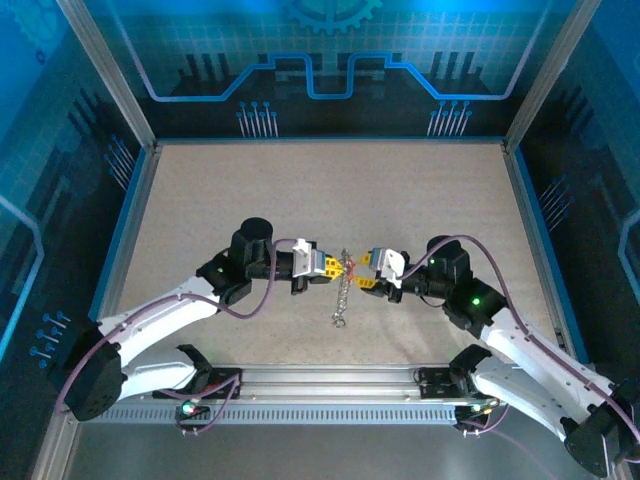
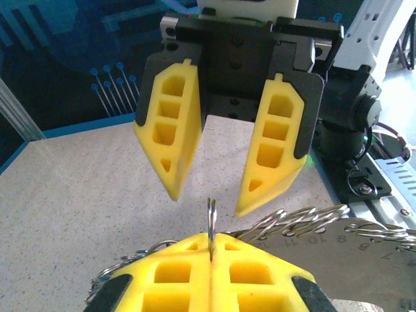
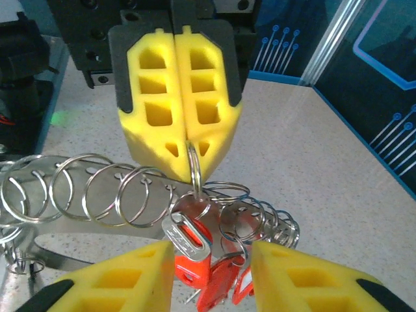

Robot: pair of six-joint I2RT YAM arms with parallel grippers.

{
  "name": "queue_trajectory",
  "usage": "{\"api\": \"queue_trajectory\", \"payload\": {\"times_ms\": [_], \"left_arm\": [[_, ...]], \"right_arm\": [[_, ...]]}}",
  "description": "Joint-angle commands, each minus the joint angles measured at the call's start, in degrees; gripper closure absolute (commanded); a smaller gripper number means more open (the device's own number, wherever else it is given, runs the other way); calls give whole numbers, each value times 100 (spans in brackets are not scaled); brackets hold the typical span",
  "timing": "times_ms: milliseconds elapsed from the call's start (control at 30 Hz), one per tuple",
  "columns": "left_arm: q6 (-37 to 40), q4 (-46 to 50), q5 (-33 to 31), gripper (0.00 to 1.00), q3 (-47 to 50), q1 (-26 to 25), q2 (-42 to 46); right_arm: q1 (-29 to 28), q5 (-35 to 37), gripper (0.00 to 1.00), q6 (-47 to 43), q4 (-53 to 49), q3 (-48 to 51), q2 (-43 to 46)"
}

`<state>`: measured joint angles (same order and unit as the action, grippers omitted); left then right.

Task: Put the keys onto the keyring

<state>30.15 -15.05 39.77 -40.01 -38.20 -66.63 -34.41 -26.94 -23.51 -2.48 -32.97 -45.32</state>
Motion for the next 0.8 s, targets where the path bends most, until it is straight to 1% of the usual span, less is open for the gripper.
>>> {"api": "queue_trajectory", "payload": {"times_ms": [0, 133, 300, 433, 533, 700, 767], "left_arm": [[44, -323, 399, 100, 26, 34, 120], [35, -394, 392, 100, 44, 39, 112], [20, -512, 443, 100, 95, 41, 89], [-44, -749, 452, 100, 186, 46, 91], [-14, -745, 440, 100, 169, 44, 83], [26, -761, 401, 100, 151, 40, 45], [34, -775, 374, 100, 159, 40, 36]], "right_arm": [[58, -426, 57, 230, 424, 149, 11], [80, -643, 56, 387, 535, 201, -128], [92, -668, 55, 600, 642, 221, -306], [143, -1001, 56, 704, 659, 168, -494], [152, -1158, 60, 809, 770, 199, -596], [146, -1330, 71, 949, 1002, 282, -654], [154, -1354, 73, 945, 995, 283, -678]]}}
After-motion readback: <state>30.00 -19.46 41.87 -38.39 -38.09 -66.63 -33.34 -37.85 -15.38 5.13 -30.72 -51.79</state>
